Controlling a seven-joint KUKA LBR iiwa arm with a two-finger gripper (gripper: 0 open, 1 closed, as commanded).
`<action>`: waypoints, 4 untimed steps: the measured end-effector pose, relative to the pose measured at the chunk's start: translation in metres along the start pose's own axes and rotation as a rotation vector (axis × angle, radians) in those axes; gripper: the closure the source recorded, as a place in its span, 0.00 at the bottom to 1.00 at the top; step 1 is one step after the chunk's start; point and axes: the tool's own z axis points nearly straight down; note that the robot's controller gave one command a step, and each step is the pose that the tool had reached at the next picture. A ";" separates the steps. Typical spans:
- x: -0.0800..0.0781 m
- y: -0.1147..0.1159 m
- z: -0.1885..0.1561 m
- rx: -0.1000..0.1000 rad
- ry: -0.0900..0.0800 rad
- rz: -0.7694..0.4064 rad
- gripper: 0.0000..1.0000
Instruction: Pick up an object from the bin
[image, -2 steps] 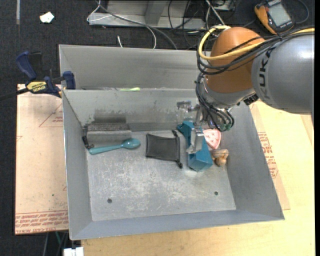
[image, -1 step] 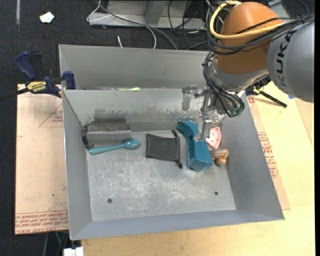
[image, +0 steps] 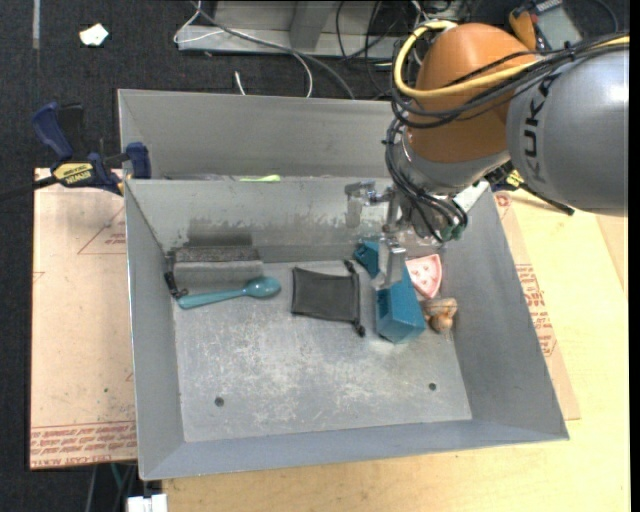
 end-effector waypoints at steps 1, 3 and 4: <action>0.001 0.026 0.036 -0.001 0.003 0.078 0.00; 0.013 0.006 0.120 -0.003 -0.006 0.150 1.00; 0.013 0.006 0.120 -0.003 -0.006 0.149 0.00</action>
Offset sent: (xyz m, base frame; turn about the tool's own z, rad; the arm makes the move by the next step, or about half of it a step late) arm -0.0192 0.0223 -0.0825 0.0016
